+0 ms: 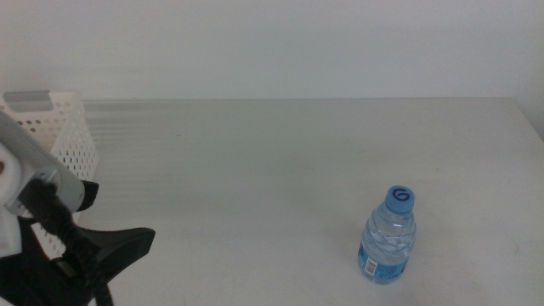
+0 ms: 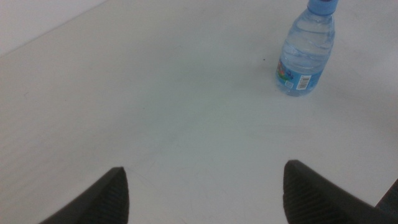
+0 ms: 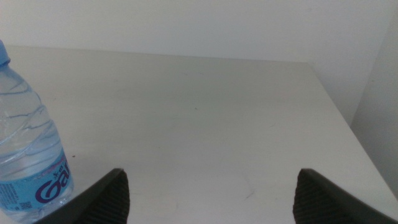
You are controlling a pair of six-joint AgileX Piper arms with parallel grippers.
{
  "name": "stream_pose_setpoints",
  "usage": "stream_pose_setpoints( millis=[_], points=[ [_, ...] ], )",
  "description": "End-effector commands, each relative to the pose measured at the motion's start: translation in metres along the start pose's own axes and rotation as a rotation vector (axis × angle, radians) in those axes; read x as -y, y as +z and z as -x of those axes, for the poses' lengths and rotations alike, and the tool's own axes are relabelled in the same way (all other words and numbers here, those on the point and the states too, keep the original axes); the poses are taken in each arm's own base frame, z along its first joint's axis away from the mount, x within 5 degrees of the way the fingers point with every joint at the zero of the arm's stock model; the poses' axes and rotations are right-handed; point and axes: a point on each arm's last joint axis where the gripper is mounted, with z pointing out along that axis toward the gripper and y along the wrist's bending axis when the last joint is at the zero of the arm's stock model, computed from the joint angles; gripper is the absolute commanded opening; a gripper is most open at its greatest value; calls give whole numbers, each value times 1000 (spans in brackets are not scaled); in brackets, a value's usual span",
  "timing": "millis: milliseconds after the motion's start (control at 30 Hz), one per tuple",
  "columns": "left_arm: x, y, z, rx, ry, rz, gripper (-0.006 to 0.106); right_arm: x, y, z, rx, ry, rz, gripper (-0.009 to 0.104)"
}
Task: Use arms to grab the bottles and put them into the dustbin to the left of the table.
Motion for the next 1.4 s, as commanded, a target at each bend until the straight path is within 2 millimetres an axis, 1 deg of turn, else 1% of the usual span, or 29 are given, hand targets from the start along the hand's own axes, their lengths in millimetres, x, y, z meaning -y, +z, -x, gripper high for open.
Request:
stream_pose_setpoints(
  millis=[0, 100, 200, 333, 500, 633, 733, 933, 1000, 1133, 1233, 1367],
  points=[
    [0, -6, 13, 95, -17, 4, 76, 0, -3, 13, 102, 3, 0, 74],
    [0, -6, 13, 95, -17, 4, 76, 0, -5, 29, 107, 34, 7, 74],
    [0, -6, 13, 93, -17, 4, 76, 0, -7, 54, 121, 34, 7, 74],
    [0, -6, 13, 93, -17, 4, 76, 1, -3, 84, 109, 30, 6, 74],
    [0, -6, 13, 93, -17, 4, 76, 1, 8, 116, 105, 22, 4, 74],
    [0, -6, 13, 93, -17, 4, 76, 0, 25, 137, 110, 46, 12, 74],
    [0, -6, 13, 93, -17, 4, 76, 0, 40, 144, 58, 100, 12, 74],
    [0, -6, 13, 93, -17, 4, 76, 0, 63, 141, 14, 78, 9, 74],
    [0, -6, 13, 93, -17, 4, 76, 0, 68, 140, 9, 77, 10, 74],
    [0, -6, 13, 93, -17, 4, 76, -2, 74, 142, 54, 72, 24, 74],
    [0, -6, 13, 93, -17, 4, 76, -9, 78, 143, 68, 65, 73, 74],
    [0, -6, 13, 93, -17, 4, 76, -26, 83, 140, 61, 36, 171, 74]
  ],
)
